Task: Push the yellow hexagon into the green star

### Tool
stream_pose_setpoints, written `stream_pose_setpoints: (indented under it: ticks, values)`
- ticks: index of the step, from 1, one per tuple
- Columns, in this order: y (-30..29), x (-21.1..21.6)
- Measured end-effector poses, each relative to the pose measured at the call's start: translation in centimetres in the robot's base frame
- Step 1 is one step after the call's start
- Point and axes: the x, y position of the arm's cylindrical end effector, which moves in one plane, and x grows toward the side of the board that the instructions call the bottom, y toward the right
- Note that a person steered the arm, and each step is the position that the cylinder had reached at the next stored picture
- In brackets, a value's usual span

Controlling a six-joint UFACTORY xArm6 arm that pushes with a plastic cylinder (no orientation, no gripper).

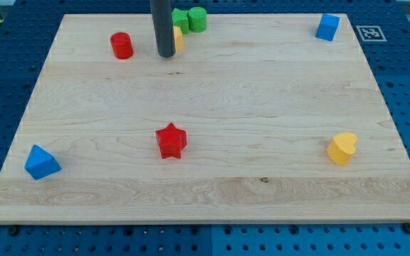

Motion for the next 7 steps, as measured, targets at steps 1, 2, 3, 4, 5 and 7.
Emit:
stream_pose_setpoints:
  ticks: [1, 2, 3, 4, 5, 7]
  values:
    - [0.5, 0.0]
    - [1.2, -0.2]
    - [1.3, -1.1]
    - [1.3, -1.8]
    - [1.3, -2.1]
    - [8.3, 3.5]
